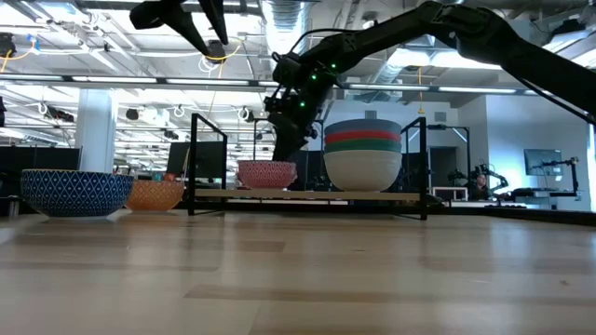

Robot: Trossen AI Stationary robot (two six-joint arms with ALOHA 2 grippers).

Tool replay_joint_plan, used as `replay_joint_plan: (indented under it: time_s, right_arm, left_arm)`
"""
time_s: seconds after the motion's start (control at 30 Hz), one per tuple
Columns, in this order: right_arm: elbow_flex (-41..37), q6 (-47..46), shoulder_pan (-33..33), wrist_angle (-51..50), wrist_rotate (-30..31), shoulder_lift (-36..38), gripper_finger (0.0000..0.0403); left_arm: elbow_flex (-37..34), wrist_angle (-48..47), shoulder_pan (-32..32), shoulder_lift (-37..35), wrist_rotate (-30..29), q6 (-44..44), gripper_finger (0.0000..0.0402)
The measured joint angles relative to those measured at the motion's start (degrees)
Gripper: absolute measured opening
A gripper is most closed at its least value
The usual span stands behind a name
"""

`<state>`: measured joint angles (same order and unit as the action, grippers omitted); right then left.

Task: Place and stack bowls onto a shelf
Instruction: Put the small dark blue bowl on the shelf, then stack the small red bowl on the small blue bowl on the shelf

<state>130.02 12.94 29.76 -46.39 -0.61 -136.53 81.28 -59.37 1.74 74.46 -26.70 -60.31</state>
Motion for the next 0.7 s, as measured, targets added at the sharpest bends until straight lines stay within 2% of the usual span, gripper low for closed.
replay_joint_plan:
  time_s: [0.27,0.47,0.6,0.7]
  right_arm:
    - [-0.1,0.9,0.4,3.1,4.1,4.2,0.0184]
    - [-0.1,-1.2,-1.5,1.8,-1.7,11.8,0.0178]
    - [0.1,-9.2,-5.6,0.0,-6.0,15.1,0.0173]
    - [0.1,-14.4,-10.3,-1.0,-6.2,15.4,0.0171]
  left_arm:
    - [0.0,-3.4,-4.2,0.0,1.9,-1.9,0.0163]
    - [0.0,-11.2,-11.8,0.0,-1.4,-6.5,0.0163]
    - [0.0,-17.1,-18.5,-0.4,-2.3,-10.3,0.0163]
    - [0.0,-22.1,-25.1,-0.4,-3.4,-15.1,0.0163]
